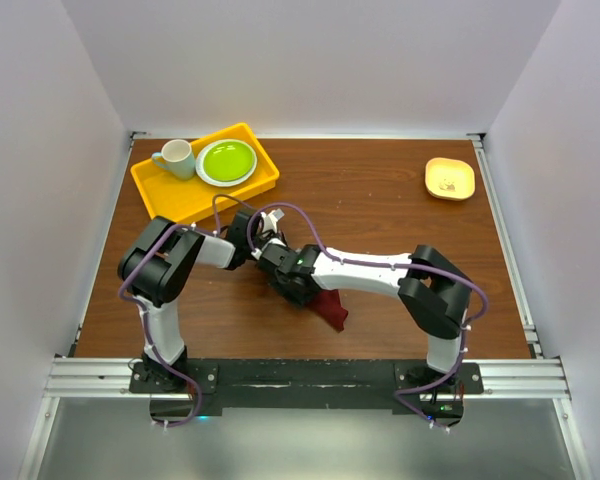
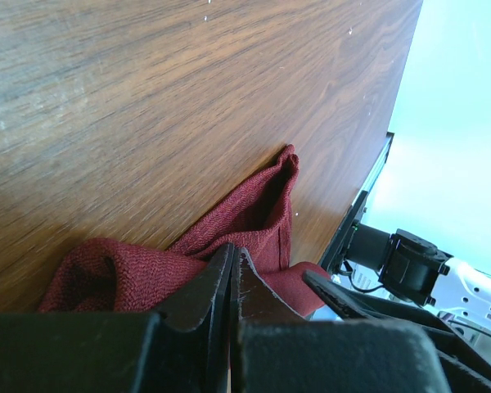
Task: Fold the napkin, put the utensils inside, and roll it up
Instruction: Roll the napkin with the utensil
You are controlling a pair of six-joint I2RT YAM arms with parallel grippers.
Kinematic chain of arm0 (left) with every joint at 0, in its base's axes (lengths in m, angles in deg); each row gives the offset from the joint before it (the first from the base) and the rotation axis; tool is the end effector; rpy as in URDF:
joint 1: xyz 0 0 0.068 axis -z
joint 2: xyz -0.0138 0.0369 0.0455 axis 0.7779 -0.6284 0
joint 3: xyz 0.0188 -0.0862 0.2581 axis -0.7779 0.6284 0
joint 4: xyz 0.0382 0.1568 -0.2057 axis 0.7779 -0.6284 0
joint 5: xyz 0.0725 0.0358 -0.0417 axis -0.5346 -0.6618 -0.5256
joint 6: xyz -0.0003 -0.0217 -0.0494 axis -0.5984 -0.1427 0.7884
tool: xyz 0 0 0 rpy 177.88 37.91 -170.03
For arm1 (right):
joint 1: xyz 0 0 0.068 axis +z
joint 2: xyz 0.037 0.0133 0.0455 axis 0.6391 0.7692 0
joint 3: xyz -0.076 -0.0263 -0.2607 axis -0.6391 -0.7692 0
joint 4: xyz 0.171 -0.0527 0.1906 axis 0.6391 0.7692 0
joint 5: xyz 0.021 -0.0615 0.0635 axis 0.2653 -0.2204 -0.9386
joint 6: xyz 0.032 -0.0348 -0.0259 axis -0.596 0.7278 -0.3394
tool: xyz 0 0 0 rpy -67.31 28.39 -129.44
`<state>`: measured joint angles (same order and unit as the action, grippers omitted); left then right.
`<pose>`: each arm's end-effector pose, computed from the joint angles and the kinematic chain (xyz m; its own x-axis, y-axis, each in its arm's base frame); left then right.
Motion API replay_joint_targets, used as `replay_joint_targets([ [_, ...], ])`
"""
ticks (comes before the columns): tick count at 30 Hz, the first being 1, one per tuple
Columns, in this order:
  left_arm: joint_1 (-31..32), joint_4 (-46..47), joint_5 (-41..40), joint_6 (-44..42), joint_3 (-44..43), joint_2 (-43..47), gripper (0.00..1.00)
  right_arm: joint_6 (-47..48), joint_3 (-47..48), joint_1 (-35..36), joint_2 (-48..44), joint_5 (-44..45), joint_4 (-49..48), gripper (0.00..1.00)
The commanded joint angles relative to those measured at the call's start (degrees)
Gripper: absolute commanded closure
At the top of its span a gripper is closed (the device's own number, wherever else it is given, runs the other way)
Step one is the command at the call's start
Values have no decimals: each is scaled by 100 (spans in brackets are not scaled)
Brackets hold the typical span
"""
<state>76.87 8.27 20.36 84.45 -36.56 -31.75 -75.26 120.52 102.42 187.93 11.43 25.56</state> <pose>0.2978 -0.1706 0.0981 -0.9846 -0.1558 -0.0797 -0.0151 0.5297 -0.8481 0.1807 0.3212 0.1844 -0.5881 -0.7231 -0.3623 -0.6686 0.6867 -0.2853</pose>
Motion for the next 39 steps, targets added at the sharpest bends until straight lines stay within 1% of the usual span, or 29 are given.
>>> replay_joint_targets([
  [1,-128,-299,-429,-163,82,-213,96,184,225,94,189,261,-230,36],
  [3,-128,-299,-420,-163,73,-230,96,219,295,129,242,278,-230,38],
  [13,-181,-299,-368,-163,56,-222,96,149,138,164,312,-82,-432,34],
  [18,-198,-308,-341,-181,73,-178,95,52,24,155,497,155,-397,37],
  [21,-198,-299,-280,-163,65,-160,95,-18,-143,120,559,191,-520,43],
  [22,-198,-299,-262,-155,65,-134,94,-71,-179,111,585,199,-572,49],
  [23,-198,-308,-262,-155,47,-73,93,-97,-214,85,602,199,-590,51],
  [24,-198,-334,-262,-155,21,-38,91,-124,-266,76,594,199,-608,53],
  [25,-207,-439,-262,-181,-5,-2,87,-141,-293,67,594,165,-660,59],
  [27,-242,-536,-314,-242,-128,173,83,-159,-372,59,489,85,-696,66],
  [28,-312,-649,-341,-260,-181,243,79,-220,-407,50,445,-54,-765,69],
  [29,-365,-729,-359,-286,-312,375,77,-247,-460,-29,384,-169,-818,76],
  [30,-435,-791,-411,-295,-374,445,75,-282,-591,-82,270,-361,-889,76],
  [31,-601,-861,-420,-278,-497,507,73,-326,-670,-204,208,-842,-1098,76],
  [33,-778,-958,-412,-182,-664,665,72,-405,-995,-354,-11,-1337,-1519,76],
  [34,-952,-1002,-403,-129,-795,718,71,-483,-1118,-529,-82,-1904,-1687,76],
  [36,-1146,-1011,-394,20,-928,868,70,-580,-1470,-731,-249,-2400,-2152,76],
  [37,-1191,-1063,-411,30,-1068,920,70,-650,-1575,-950,-293,-3003,-2294,76],
  [39,-1227,-1229,-482,-14,-1200,1061,70,-712,-1743,-1180,-329,-3560,-2566,77],
])
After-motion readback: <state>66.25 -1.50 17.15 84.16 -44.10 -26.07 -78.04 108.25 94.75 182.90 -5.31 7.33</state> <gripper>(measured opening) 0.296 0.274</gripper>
